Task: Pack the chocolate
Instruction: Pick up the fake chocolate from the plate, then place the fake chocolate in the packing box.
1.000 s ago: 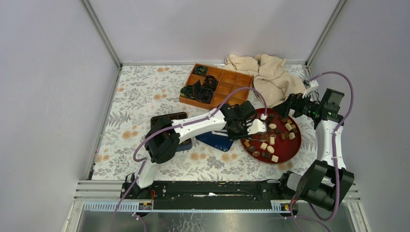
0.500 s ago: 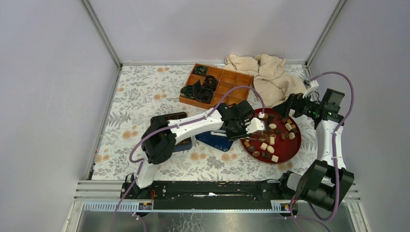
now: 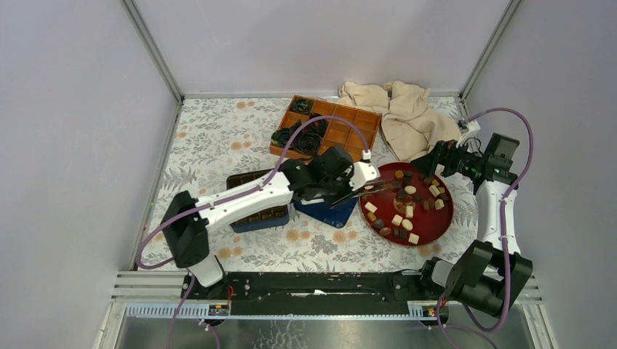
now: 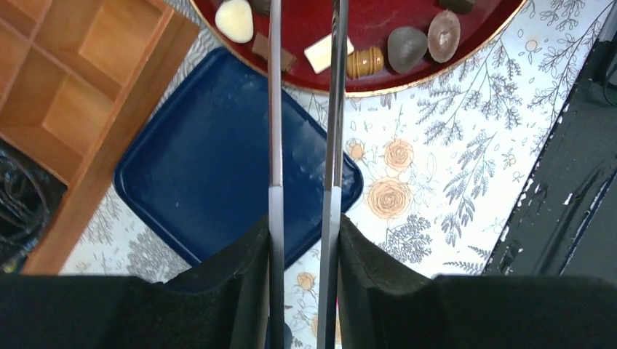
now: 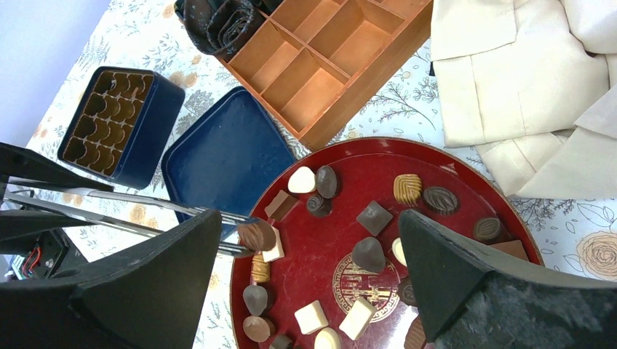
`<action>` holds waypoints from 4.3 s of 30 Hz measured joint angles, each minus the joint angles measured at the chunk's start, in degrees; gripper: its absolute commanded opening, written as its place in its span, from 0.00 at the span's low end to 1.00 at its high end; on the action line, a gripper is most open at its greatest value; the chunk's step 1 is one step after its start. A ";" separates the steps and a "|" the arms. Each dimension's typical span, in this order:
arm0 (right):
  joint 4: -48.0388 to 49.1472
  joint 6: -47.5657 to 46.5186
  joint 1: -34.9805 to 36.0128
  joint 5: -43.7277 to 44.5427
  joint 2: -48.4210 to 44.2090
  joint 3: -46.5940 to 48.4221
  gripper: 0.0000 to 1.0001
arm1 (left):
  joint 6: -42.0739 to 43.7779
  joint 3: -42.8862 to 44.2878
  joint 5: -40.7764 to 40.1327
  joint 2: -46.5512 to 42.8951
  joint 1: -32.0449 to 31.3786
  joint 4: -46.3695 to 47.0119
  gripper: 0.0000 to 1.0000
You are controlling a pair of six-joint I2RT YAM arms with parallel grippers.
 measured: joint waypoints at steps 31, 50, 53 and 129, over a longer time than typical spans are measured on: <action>0.24 0.09 -0.20 -1.27 0.00 -0.02 1.00 | -29.79 -23.98 -11.21 -34.95 2.36 0.79 0.00; 0.24 0.35 -0.20 -1.73 0.00 -0.02 1.00 | -46.58 -23.98 -21.11 -42.45 3.13 -18.01 0.00; 0.26 0.50 -0.20 -2.23 0.00 -0.02 1.00 | -48.00 -24.00 -22.05 -42.32 3.15 -19.63 0.00; 0.31 0.66 -0.20 -2.69 0.00 -0.02 1.00 | -46.56 -26.60 -4.24 -44.00 10.86 -10.32 0.34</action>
